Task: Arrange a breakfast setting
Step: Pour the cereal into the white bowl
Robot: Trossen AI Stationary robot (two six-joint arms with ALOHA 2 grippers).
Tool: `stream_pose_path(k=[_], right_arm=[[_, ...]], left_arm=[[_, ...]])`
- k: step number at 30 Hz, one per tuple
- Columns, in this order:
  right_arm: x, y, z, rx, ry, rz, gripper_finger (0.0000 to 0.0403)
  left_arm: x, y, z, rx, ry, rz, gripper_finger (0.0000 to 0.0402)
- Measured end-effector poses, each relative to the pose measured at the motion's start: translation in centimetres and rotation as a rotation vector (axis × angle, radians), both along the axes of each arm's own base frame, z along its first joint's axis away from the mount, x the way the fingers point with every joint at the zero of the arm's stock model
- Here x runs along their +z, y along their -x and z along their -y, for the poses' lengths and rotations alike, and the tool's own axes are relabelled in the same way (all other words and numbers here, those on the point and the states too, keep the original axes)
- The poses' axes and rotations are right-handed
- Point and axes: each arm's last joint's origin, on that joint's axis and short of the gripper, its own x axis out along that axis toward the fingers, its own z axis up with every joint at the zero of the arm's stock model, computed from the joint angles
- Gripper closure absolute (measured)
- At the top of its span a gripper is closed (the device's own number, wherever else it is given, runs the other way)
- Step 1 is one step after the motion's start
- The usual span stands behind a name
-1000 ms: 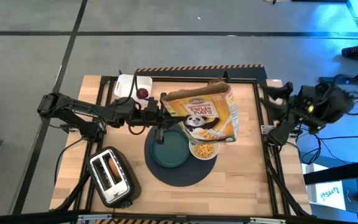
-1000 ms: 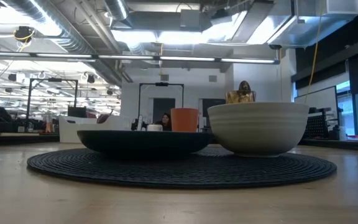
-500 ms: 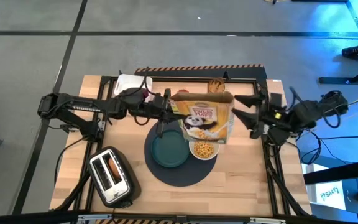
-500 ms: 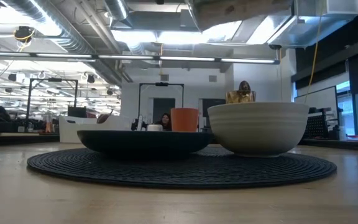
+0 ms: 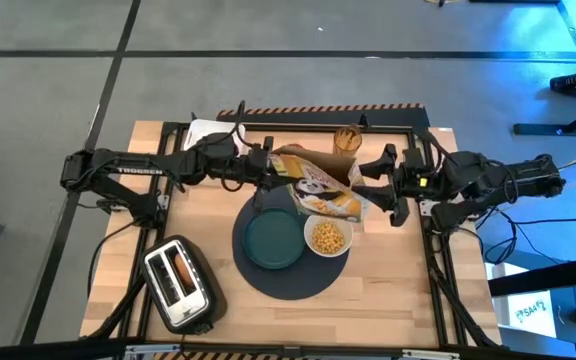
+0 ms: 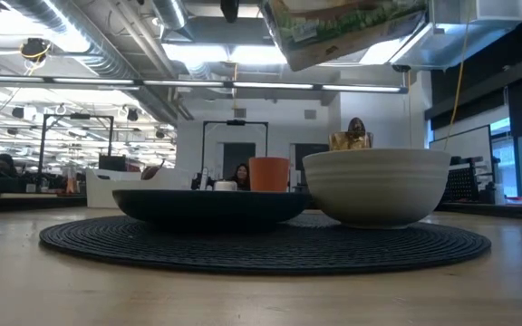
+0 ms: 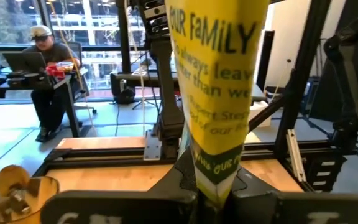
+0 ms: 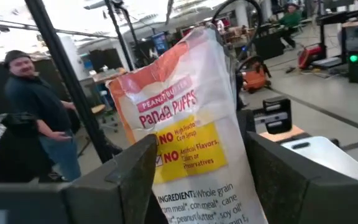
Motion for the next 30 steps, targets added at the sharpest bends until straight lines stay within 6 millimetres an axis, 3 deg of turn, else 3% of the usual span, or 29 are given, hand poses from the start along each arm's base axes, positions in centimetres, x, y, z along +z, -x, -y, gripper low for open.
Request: stream_pose_path(k=[7, 12, 15, 18, 24, 30], right_arm=[[0.5, 1.2, 0.2, 0.012, 0.023, 0.024, 0.0163], [2.2, 3.4, 0.8, 0.013, 0.008, 0.099, 0.0126], [3.1, 4.5, 1.2, -0.047, 0.061, 0.017, 0.0109], [5.2, 4.7, 1.4, -0.073, 0.147, -0.048, 0.0103], [8.6, 2.4, 2.4, -0.066, 0.319, -0.304, 0.0102], [9.3, -2.1, 2.9, 0.055, 0.347, -0.455, 0.0102]], left_arm=[[-0.2, 0.0, 0.0, 0.003, -0.007, -0.015, 0.0401], [-0.2, -0.1, 0.2, 0.073, 0.002, -0.023, 0.0401], [-0.4, -0.1, 0.5, 0.108, 0.003, -0.037, 0.0401], [-0.9, -0.1, 0.6, 0.173, 0.042, -0.093, 0.0401], [-1.4, -0.1, 0.1, 0.223, 0.051, -0.132, 0.0401], [-2.1, -0.9, 1.0, 0.199, 0.062, -0.156, 0.0401]])
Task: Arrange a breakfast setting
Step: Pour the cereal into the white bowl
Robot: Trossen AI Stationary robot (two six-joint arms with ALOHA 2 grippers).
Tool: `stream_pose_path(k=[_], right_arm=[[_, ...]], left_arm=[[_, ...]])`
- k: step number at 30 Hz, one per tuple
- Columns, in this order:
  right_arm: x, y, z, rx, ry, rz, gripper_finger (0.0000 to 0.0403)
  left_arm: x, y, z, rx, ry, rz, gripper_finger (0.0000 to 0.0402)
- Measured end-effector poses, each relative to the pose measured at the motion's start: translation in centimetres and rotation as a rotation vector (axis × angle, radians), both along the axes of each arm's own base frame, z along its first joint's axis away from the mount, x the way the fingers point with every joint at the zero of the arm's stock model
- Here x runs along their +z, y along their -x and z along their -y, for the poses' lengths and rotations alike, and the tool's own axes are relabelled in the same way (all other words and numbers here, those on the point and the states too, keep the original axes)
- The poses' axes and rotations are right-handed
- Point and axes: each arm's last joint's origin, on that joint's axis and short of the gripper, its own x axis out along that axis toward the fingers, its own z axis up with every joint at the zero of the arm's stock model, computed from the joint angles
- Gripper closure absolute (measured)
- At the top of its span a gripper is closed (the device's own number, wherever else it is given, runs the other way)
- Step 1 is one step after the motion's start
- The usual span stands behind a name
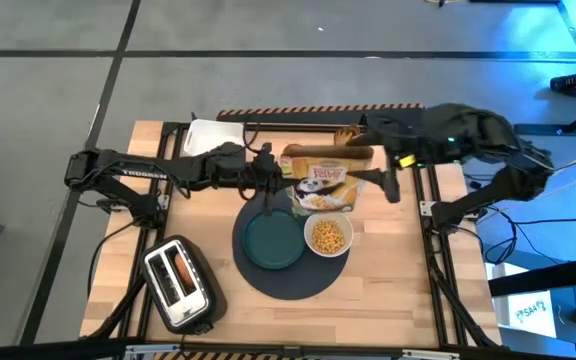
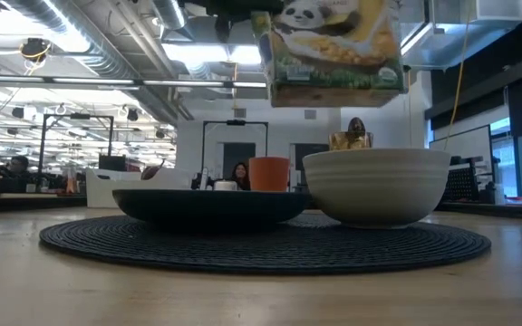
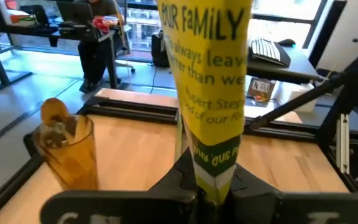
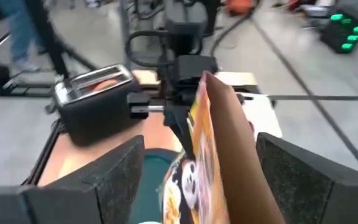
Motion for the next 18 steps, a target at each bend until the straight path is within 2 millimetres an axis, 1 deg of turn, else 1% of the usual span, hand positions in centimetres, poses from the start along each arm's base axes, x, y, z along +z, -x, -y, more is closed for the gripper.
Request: stream_pose_path(k=[4, 7, 9, 13, 16, 18], right_arm=[[-0.3, -2.6, 0.2, 0.075, 0.002, -0.059, 0.0102], [-1.4, -4.7, 0.1, 0.119, -0.011, -0.128, 0.0102], [-2.3, -5.6, 0.1, 0.118, -0.003, -0.177, 0.0102], [-3.7, -6.8, 0.2, 0.085, 0.006, -0.267, 0.0102], [-4.4, -7.5, 0.3, 0.038, 0.014, -0.304, 0.0104], [-4.5, -7.5, 0.3, 0.016, 0.020, -0.306, 0.0113]], left_arm=[[-0.4, -0.9, 1.3, -0.020, -0.028, -0.017, 0.0401], [-0.6, -1.0, 2.3, -0.022, -0.059, -0.039, 0.0401], [-0.5, -0.9, 2.8, -0.005, -0.088, -0.033, 0.0401], [-0.5, -0.9, 3.8, -0.014, -0.137, -0.043, 0.0401], [-0.6, -0.8, 4.4, -0.036, -0.160, -0.050, 0.0401], [-0.7, -0.7, 4.8, -0.031, -0.178, -0.068, 0.0401]])
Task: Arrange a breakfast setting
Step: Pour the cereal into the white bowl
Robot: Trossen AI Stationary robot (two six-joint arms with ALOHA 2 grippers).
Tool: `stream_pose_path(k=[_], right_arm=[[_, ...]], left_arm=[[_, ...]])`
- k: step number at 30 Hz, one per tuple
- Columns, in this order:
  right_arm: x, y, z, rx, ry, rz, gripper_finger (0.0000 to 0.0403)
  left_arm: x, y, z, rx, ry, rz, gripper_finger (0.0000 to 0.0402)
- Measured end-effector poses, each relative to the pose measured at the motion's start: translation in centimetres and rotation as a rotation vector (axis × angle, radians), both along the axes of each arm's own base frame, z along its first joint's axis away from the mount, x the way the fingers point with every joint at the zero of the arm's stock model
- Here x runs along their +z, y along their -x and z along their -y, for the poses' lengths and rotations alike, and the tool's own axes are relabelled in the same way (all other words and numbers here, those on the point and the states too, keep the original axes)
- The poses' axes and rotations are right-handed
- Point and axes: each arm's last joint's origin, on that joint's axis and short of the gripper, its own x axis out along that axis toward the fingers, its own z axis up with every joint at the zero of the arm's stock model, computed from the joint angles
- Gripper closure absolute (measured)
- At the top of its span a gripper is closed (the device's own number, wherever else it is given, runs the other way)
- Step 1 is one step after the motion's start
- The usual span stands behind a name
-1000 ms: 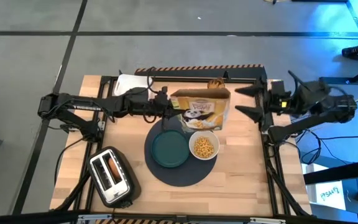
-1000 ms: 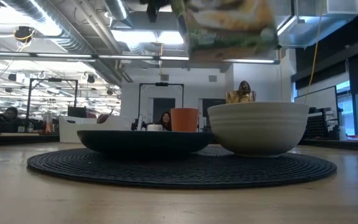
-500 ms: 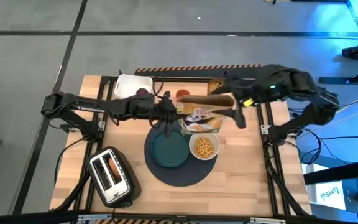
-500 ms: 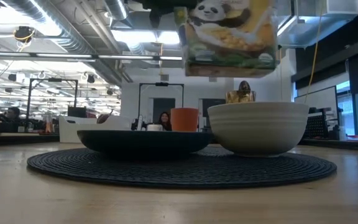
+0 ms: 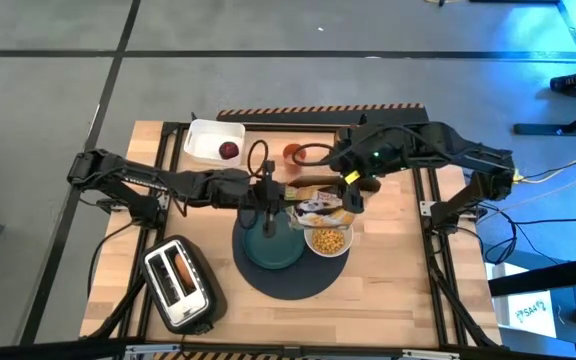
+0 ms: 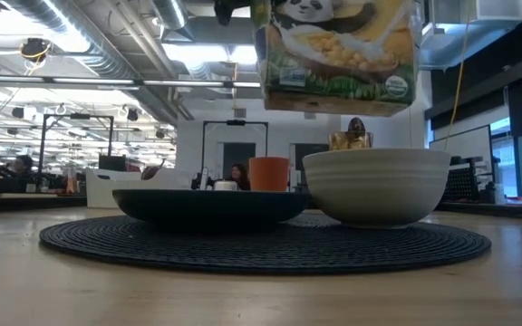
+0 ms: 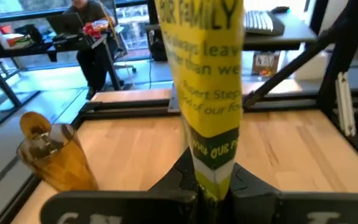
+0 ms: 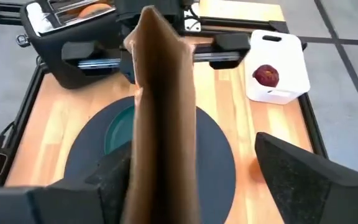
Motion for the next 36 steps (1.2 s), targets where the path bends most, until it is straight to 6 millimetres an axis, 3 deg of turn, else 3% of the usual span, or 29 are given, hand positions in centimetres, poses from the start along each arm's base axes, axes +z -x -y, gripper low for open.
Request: stream_pose_path(k=[5, 11, 13, 26, 36], right_arm=[[-0.2, 0.2, 0.0, 0.002, -0.002, -0.035, 0.0182], [-0.5, 0.5, 0.0, 0.021, 0.017, -0.077, 0.0355], [-0.6, 0.6, 0.0, 0.049, 0.047, -0.086, 0.0388], [-0.9, 0.6, 0.1, 0.099, 0.152, -0.116, 0.0402], [-1.0, 0.9, 0.2, 0.106, 0.213, -0.143, 0.0403]], left_arm=[[0.1, 0.0, 0.2, 0.026, -0.016, 0.008, 0.0401], [0.1, 0.0, -0.1, 0.038, -0.014, 0.015, 0.0399], [0.3, 0.0, -0.1, 0.038, -0.007, 0.033, 0.0393], [2.4, -0.3, -1.5, 0.060, 0.089, 0.239, 0.0346], [3.1, -0.4, -1.9, 0.015, 0.090, 0.280, 0.0395]])
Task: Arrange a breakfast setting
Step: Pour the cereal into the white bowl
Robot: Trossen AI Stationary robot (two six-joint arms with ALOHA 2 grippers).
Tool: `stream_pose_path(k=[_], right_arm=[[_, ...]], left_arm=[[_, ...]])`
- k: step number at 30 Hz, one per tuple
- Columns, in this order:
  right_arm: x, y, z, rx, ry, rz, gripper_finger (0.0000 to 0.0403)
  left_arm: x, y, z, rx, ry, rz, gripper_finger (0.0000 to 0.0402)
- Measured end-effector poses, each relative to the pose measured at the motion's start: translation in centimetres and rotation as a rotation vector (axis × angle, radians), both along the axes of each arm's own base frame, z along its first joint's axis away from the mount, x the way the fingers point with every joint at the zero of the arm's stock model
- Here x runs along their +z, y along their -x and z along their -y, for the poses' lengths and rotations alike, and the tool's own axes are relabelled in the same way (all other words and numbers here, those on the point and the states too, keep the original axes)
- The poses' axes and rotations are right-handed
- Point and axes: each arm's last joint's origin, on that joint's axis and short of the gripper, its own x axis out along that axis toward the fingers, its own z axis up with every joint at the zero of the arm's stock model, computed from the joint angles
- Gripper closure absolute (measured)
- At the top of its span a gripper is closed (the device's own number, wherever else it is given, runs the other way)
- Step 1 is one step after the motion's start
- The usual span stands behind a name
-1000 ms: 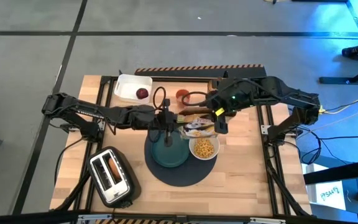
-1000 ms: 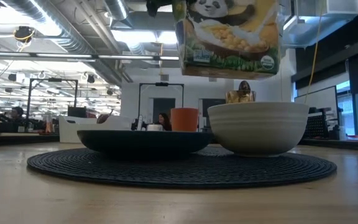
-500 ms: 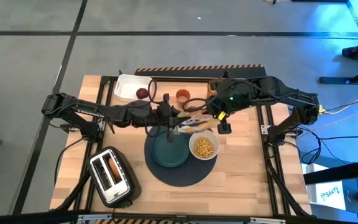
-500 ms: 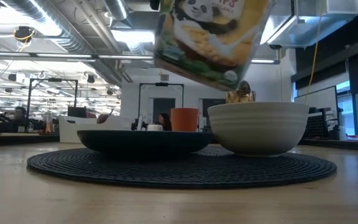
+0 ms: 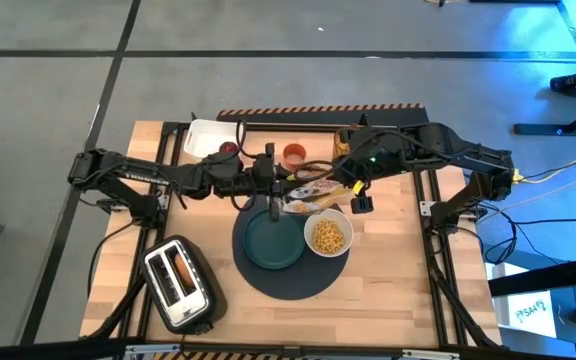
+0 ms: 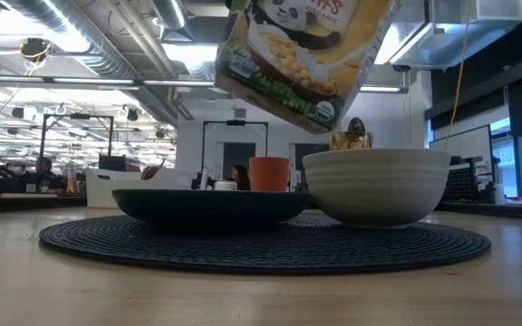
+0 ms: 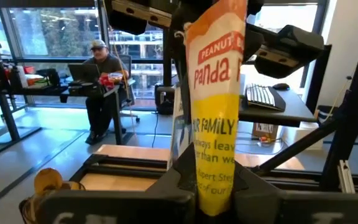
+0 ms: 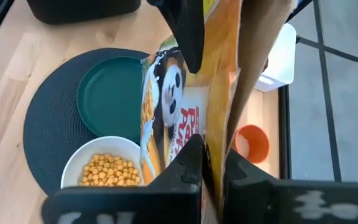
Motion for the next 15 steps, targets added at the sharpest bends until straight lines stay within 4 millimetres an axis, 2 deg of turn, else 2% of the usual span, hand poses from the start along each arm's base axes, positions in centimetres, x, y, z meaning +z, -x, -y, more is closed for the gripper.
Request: stream_pose_path(k=[8, 13, 15], right_arm=[[1.5, 1.7, 0.0, 0.037, -0.010, 0.071, 0.0403], [2.9, 3.2, -0.3, 0.162, -0.065, 0.162, 0.0403], [3.3, 4.0, -0.5, 0.224, -0.088, 0.174, 0.0403]], left_arm=[[1.0, 0.0, 0.8, -0.045, 0.005, 0.114, 0.0399], [2.5, 0.0, 1.9, -0.105, -0.002, 0.167, 0.0400], [2.7, -0.9, 2.1, -0.146, -0.021, 0.170, 0.0400]])
